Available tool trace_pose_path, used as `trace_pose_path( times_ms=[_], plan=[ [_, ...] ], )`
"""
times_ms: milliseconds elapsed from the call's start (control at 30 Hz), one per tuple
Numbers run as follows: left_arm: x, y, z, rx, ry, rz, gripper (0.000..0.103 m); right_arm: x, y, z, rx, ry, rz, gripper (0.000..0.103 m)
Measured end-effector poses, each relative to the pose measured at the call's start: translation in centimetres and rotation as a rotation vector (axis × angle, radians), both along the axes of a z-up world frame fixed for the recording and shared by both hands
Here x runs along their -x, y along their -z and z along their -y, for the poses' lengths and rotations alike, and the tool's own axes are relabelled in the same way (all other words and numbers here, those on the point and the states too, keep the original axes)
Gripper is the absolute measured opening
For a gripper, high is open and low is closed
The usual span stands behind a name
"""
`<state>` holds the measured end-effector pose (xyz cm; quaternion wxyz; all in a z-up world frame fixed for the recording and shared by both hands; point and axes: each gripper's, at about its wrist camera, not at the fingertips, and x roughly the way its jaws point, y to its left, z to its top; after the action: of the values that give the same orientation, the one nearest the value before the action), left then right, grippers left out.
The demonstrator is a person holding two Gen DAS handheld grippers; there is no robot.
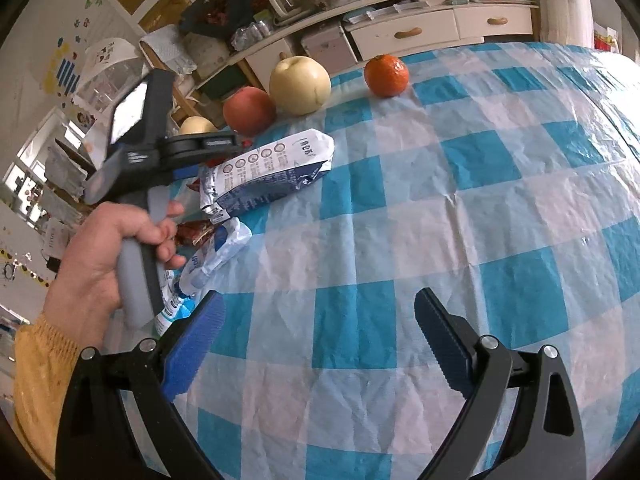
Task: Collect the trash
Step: 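Grasp the red Tata snack bag with the left tool while the right tool grasps a white milk carton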
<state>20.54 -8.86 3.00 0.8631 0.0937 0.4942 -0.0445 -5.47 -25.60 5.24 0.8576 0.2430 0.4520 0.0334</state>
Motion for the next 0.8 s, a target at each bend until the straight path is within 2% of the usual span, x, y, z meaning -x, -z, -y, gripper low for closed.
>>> trace_pose_path(
  times_ms=[33,133,333,700,800],
  plan=[
    [-0.3,0.4,0.1,-0.006,-0.002,-0.012,0.061,0.0,0.0,0.1,-0.001,0.004,0.002,0.095],
    [-0.1,0.6,0.5,-0.019,0.019,-0.009,0.056,0.1,0.0,0.8,-0.002,0.022,0.004,0.095],
    [2.6,0.1,1.6,-0.074,0.104,-0.013,0.054,0.0,0.5,1.9,-0.031,0.053,-0.017,0.095],
    [12.8,0.0,3.7,-0.06,0.287,-0.012,0.053,0.1,1.3,3.4,-0.03,0.1,-0.046,0.095],
    [15.2,0.0,4.0,-0.017,0.315,-0.021,0.053,-0.1,1.7,3.0,-0.014,0.083,-0.063,0.094]
  ],
)
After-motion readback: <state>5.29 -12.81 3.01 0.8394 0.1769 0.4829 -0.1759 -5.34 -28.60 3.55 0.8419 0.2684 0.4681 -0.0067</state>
